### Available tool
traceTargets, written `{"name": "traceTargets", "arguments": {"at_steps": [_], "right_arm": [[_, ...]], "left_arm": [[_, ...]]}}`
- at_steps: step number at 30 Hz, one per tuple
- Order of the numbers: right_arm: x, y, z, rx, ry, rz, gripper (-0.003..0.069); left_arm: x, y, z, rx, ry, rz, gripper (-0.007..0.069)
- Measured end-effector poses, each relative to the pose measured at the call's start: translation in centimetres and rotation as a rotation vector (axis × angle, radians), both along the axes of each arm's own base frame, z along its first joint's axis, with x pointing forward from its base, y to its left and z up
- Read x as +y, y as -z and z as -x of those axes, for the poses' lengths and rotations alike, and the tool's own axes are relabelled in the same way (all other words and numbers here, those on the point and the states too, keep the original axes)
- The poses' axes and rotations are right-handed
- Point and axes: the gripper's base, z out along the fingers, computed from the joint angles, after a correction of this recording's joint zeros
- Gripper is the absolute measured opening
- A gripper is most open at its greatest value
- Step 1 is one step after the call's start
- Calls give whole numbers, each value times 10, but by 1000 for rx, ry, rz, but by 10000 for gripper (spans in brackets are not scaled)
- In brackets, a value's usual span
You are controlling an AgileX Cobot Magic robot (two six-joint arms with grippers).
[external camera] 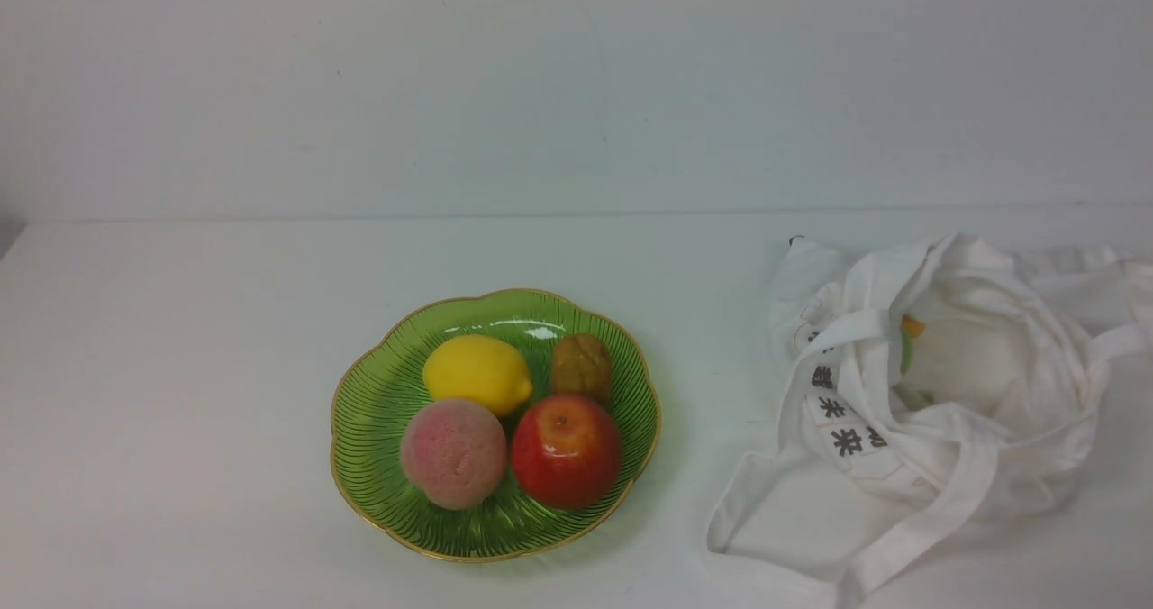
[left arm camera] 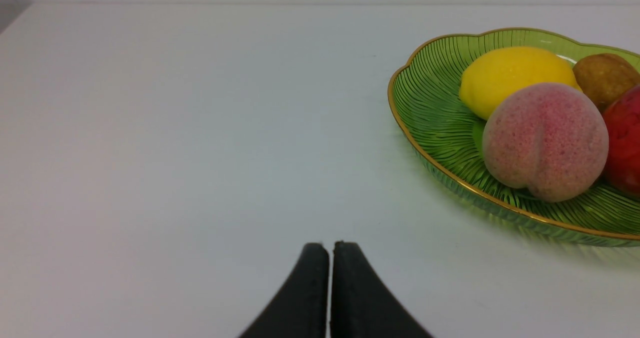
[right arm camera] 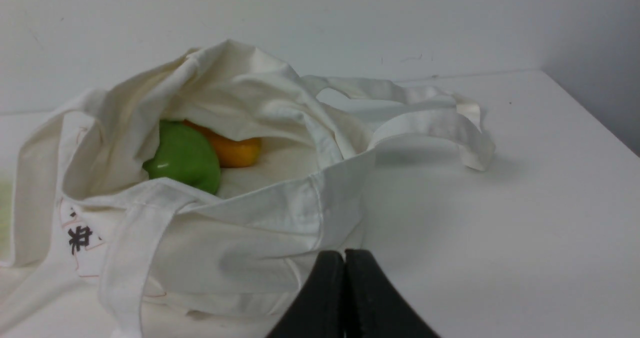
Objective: Take the fruit out of the cloth bag on the white table and place them on a plate.
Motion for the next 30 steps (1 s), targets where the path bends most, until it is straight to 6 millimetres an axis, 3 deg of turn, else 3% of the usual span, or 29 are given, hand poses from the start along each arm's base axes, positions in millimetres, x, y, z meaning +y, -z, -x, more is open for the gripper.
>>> {"name": "traceTargets", "arguments": {"at_steps": [30], "right_arm": [[0,0,0,-1,3,-15,-14]], "left_arm": [[0,0,0,0,0,0,-8]]}}
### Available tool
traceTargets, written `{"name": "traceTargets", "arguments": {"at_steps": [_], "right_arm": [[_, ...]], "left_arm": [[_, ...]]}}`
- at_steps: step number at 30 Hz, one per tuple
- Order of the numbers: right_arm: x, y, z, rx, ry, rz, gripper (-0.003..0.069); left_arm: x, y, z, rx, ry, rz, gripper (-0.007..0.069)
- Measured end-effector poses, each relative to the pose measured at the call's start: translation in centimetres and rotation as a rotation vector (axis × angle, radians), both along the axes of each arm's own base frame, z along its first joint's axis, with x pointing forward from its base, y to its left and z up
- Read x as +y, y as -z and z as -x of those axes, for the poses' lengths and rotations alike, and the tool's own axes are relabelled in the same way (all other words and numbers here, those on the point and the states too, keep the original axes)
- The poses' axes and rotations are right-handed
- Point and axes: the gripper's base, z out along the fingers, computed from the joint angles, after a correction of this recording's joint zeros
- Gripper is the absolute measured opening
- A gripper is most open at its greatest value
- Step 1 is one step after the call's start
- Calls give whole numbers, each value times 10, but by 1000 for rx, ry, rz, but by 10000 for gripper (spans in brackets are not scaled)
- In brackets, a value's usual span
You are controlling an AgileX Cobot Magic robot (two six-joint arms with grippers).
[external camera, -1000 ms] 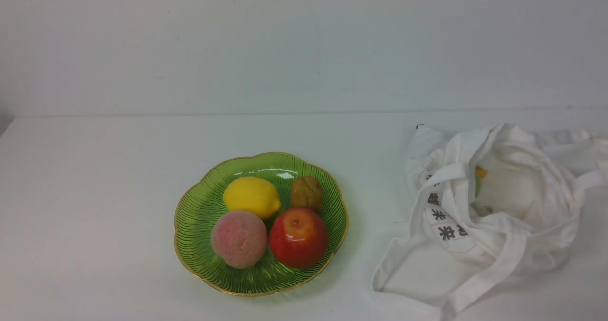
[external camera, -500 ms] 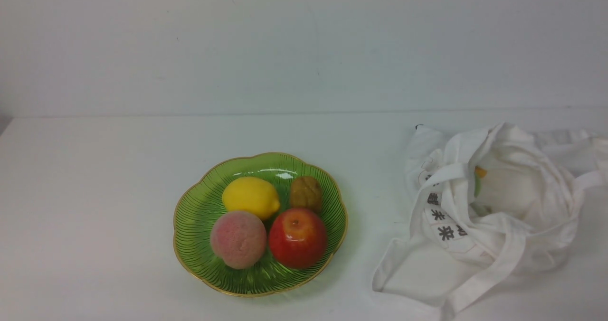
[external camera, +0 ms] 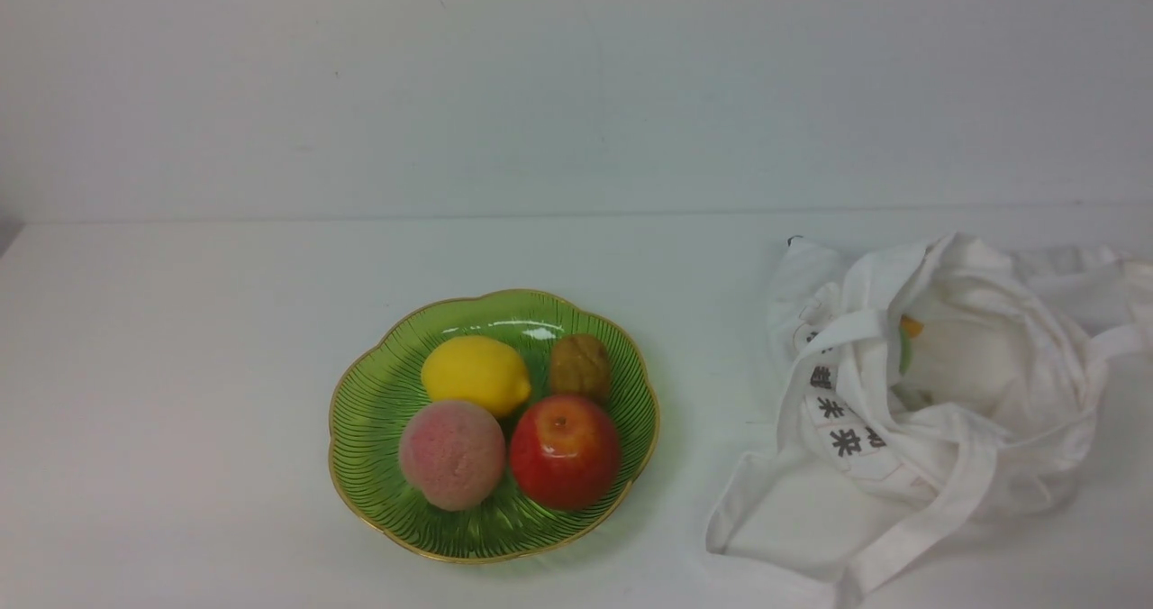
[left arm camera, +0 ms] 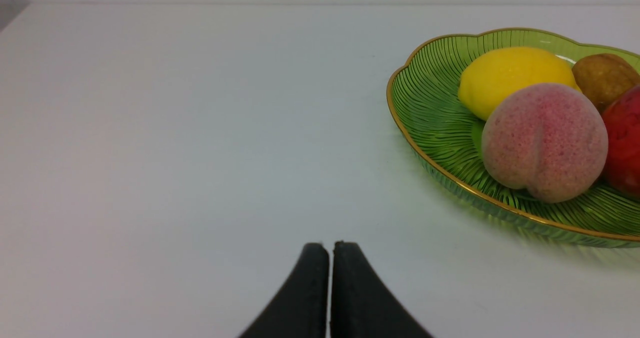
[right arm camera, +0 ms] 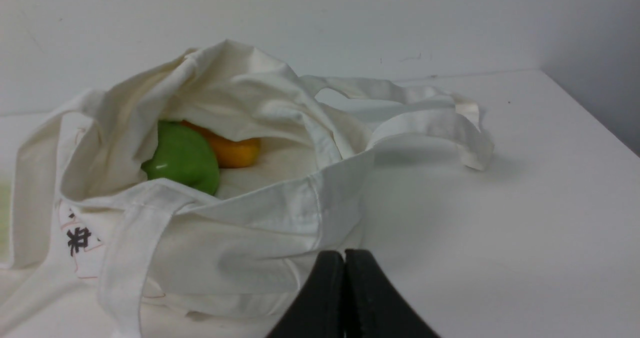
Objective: Take the fruit out of the cloth bag on the white table and place them on a plate.
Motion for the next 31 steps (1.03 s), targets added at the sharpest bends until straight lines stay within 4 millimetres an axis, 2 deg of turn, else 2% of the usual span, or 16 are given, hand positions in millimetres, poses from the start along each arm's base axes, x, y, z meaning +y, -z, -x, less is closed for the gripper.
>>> {"name": "traceTargets", "arguments": {"at_steps": [31], "right_arm": [[0,0,0,-1,2,-10,-14]], "left_arm": [[0,0,0,0,0,0,-8]]}}
